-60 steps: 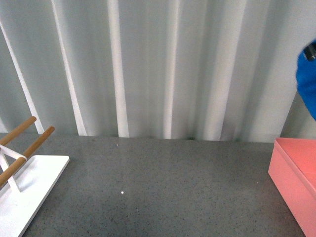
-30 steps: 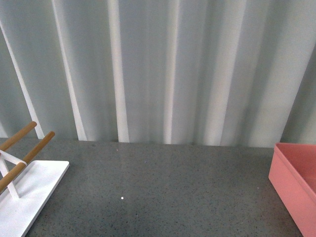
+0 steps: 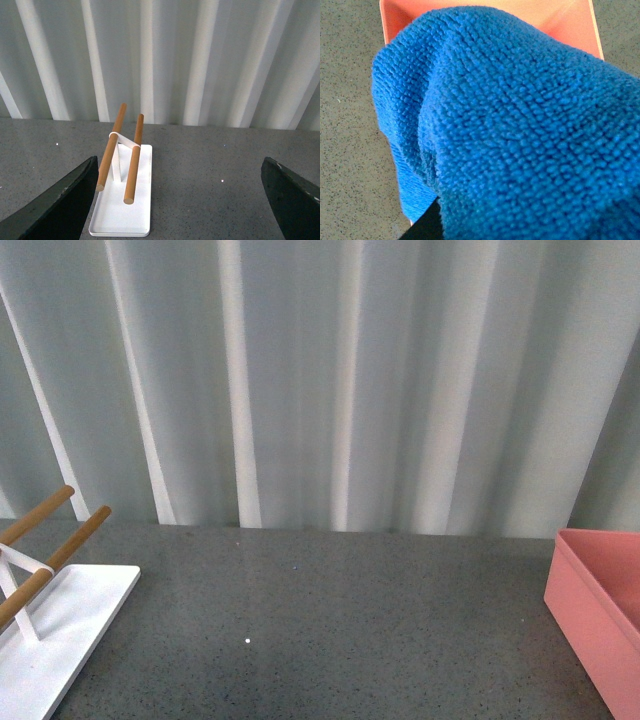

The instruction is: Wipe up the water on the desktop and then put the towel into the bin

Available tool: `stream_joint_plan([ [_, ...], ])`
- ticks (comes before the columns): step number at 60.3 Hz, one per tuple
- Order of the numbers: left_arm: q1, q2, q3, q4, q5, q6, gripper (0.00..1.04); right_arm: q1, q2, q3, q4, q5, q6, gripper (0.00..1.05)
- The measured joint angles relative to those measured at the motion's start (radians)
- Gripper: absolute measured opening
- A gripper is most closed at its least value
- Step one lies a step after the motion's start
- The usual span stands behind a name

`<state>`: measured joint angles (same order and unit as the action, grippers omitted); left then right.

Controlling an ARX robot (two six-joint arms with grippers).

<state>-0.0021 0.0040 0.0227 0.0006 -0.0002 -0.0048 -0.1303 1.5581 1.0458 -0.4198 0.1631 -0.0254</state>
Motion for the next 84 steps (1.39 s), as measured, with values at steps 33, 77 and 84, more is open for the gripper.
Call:
stream_joint_plan([
  [33,0.000,0.000,0.000,0.000,0.000,0.000,0.98,0.000,0.000,0.000,0.000,0.000,0.003,0.98],
  [77,0.000,-0.001,0.000,0.000,0.000,0.000,0.98,0.120,-0.476,-0.874,1.320,-0.178,0.010,0.03],
  [84,0.000,-0.001,0.000,0.000,0.000,0.000,0.98,0.128,-0.555,-0.917,1.281,-0.174,0.010,0.03],
])
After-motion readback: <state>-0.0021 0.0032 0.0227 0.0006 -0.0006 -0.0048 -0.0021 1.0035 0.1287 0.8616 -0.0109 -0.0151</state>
